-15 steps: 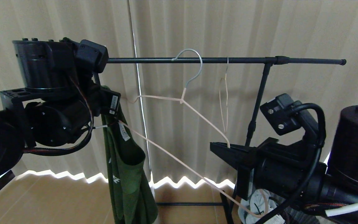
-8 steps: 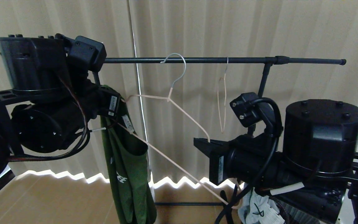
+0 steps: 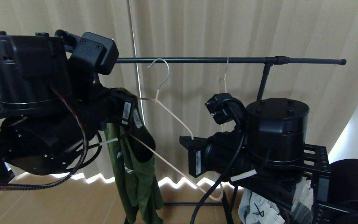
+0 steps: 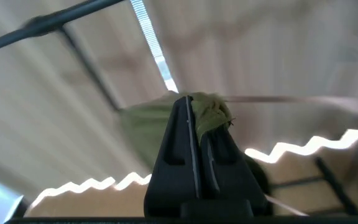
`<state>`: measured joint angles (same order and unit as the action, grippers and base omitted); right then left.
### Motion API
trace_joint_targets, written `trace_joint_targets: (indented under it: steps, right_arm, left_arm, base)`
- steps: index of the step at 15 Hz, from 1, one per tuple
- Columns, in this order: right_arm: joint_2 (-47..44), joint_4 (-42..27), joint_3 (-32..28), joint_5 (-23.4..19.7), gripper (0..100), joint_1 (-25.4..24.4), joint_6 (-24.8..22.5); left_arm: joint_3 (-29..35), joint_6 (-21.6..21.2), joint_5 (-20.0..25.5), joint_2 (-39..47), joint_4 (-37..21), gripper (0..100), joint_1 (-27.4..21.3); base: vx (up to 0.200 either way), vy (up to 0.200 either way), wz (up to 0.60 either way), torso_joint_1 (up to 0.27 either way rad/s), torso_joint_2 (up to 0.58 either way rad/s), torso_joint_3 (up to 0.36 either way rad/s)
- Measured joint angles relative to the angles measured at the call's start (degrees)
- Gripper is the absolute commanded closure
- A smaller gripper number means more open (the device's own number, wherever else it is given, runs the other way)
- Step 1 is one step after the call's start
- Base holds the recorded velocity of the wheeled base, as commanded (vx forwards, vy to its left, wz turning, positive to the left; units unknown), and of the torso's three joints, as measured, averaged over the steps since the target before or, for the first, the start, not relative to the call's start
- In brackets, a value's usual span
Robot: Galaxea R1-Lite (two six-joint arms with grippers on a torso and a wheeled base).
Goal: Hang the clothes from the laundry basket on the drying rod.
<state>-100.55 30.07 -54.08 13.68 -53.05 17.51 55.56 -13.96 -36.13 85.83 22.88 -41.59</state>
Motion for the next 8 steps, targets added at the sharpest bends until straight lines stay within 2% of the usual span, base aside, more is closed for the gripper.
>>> trace_joint_targets:
  steps: [5,8]
  right_arm:
    - [-1.3,0.0,-1.7,0.1,100,0.0,0.0]
    - [-0.9,0.0,-1.5,0.3,100,0.0,0.0]
  left_arm:
    - [-0.4,0.0,1.1,-1.0,-0.2,100,-4.0]
    - [-1.4,0.0,5.5,-1.5,-0.2,100,-4.8]
  base:
    - [0.000,0.000,0.00,0.000,0.00,0.000]
    - [0.000,0.000,0.00,0.000,0.00,0.000]
